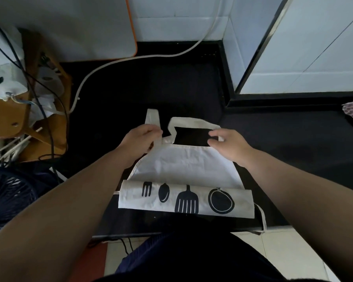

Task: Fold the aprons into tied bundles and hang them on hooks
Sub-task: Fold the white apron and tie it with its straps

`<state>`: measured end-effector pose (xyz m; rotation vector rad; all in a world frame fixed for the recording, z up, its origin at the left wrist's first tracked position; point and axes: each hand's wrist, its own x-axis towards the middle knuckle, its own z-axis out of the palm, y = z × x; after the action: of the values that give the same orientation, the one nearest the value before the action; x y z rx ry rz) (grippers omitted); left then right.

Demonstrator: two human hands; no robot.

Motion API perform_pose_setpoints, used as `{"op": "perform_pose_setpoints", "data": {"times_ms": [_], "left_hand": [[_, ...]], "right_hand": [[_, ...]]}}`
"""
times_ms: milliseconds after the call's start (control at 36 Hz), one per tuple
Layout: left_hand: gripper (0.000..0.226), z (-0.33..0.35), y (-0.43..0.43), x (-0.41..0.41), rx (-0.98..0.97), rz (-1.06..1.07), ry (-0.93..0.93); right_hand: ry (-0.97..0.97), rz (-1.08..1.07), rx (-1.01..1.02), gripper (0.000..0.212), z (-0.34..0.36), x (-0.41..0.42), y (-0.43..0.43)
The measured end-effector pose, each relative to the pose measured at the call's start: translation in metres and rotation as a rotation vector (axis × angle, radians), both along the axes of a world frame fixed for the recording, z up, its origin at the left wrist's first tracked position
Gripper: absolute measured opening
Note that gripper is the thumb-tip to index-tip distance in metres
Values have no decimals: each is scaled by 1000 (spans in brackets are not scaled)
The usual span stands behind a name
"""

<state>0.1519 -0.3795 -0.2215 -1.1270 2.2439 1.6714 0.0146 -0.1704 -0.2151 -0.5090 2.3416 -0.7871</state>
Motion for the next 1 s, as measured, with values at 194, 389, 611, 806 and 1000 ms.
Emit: {"op": "perform_pose_setpoints", "data": {"times_ms": [194,389,611,806,1000], "left_hand": [[38,6,13,-6,-212,-24,-48],[39,31,6,-5,-339,-43,127],[40,61,2,-8,-433,-67,241],[70,72,-6,-16,-663,-242,187],[76,60,-6,-5,-826,-460,-148]], "right_hand": [[99,-5,-60,32,3,2,-7],[257,-67,-159,34,16,0,2],[289,-83,-216,40,39,-5,3],[284,-164,-184,46,50,-13,-2],[222,-94,-93,45,47,-5,-1]]}}
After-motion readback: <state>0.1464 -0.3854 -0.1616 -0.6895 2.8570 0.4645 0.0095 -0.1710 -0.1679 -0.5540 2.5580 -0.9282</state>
